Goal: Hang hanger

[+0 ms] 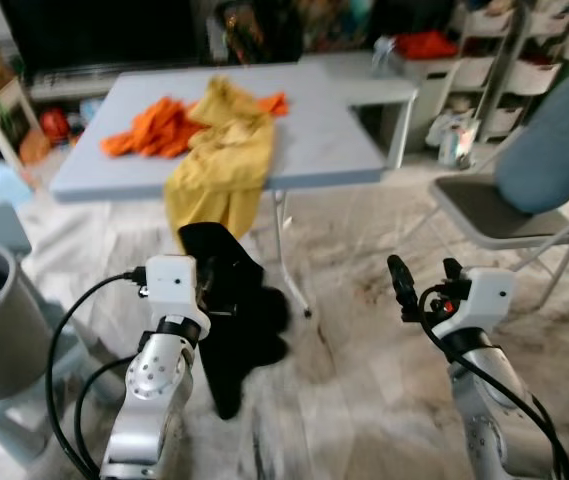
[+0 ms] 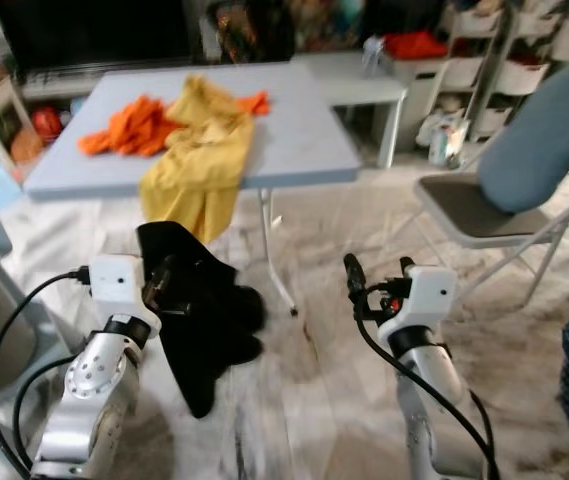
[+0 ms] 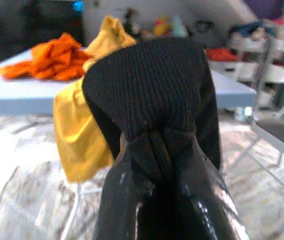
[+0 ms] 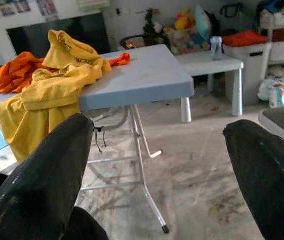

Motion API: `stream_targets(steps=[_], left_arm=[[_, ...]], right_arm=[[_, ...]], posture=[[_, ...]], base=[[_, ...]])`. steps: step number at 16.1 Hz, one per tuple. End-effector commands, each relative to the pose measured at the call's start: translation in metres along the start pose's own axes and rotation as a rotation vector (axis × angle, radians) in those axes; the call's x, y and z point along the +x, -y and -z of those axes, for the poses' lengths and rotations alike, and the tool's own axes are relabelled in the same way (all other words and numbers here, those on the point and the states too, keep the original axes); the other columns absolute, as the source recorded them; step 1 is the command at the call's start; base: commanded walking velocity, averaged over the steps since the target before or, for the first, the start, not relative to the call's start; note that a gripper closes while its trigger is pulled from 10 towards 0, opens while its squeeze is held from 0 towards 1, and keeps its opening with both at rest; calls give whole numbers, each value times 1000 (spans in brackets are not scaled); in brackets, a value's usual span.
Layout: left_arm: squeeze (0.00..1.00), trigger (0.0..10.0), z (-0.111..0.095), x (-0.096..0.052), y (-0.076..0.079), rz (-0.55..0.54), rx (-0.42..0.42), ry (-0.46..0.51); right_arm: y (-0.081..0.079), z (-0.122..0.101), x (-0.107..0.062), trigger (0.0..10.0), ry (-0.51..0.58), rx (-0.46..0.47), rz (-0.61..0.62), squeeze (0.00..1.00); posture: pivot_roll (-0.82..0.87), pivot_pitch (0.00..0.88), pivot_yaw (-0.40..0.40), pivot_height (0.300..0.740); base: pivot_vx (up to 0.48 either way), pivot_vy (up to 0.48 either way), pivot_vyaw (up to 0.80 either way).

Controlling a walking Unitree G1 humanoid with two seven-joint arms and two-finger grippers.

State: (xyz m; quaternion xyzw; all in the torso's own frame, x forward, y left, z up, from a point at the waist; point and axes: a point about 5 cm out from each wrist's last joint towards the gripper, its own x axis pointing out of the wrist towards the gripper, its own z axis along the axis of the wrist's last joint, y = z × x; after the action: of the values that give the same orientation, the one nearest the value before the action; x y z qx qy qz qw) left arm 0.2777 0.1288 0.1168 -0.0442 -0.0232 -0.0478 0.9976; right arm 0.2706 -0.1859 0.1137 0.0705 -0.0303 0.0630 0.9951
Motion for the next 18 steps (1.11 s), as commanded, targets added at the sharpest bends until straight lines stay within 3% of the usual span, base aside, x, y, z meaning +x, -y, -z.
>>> stream_targets(steps=[1,10,15,18], left_arm=[[0,10000,-3,2,-1,-13,-24,5],[0,10000,1,5,-4,-42,-82,-37],[0,10000,1,9,-2,-43,-89,-30],[0,10000,-1,9,-1,-16,-101,-7]], right_arm=[[-3,-3,1,10000,8,5,-23,0],[-5,-4,0,10000,4,9,-42,0],[-2,-5,2,10000,0,-36,-30,0],[-2,-2,1,10000,-32,-76,-12,0]], posture=[[-131,0,47,740],[-142,0,43,740],[-152,0,42,740],[-154,0,41,740]], base=[[0,0,0],[0,427,0],[0,480,0],[0,0,0]])
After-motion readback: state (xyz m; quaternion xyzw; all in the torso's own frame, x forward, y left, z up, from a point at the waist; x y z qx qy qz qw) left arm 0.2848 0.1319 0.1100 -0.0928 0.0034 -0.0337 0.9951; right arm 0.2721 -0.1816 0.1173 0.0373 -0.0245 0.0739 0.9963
